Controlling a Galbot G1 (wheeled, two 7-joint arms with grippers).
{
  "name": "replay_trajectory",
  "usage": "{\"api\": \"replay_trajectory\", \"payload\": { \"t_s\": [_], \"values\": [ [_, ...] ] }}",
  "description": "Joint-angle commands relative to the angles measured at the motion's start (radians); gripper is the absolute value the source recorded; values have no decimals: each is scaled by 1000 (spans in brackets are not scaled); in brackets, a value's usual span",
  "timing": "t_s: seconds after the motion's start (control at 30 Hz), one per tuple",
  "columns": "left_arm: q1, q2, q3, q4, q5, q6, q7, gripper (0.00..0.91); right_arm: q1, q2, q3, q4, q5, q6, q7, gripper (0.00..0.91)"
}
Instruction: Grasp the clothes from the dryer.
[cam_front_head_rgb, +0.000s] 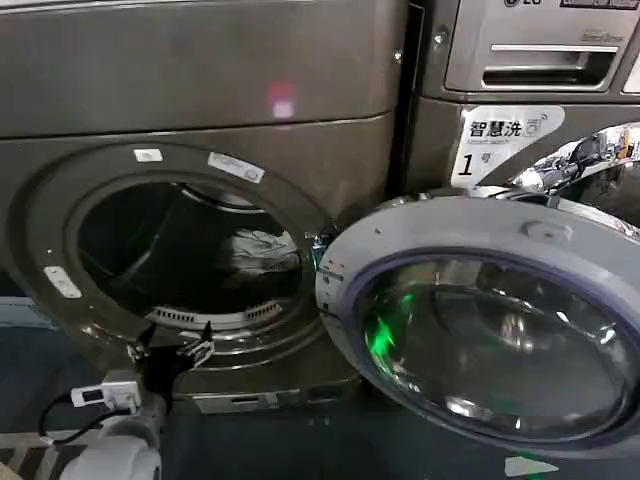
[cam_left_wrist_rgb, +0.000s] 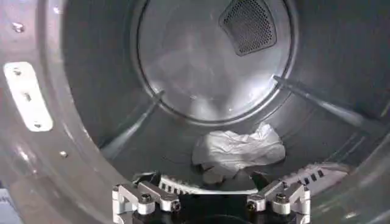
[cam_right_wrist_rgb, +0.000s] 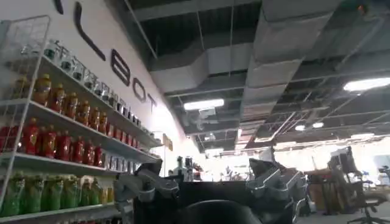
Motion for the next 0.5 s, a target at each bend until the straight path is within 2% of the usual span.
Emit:
{"api": "replay_trajectory", "payload": {
  "t_s": [0.03, 0.5],
  "values": [
    [-1, 0, 0, 1, 0, 49, 1, 907, 3, 1, -1, 1, -1, 0, 0, 907],
    [-3, -2, 0, 5, 2, 49, 2, 907, -2, 4, 5, -4, -2, 3, 6, 907]
  ]
}}
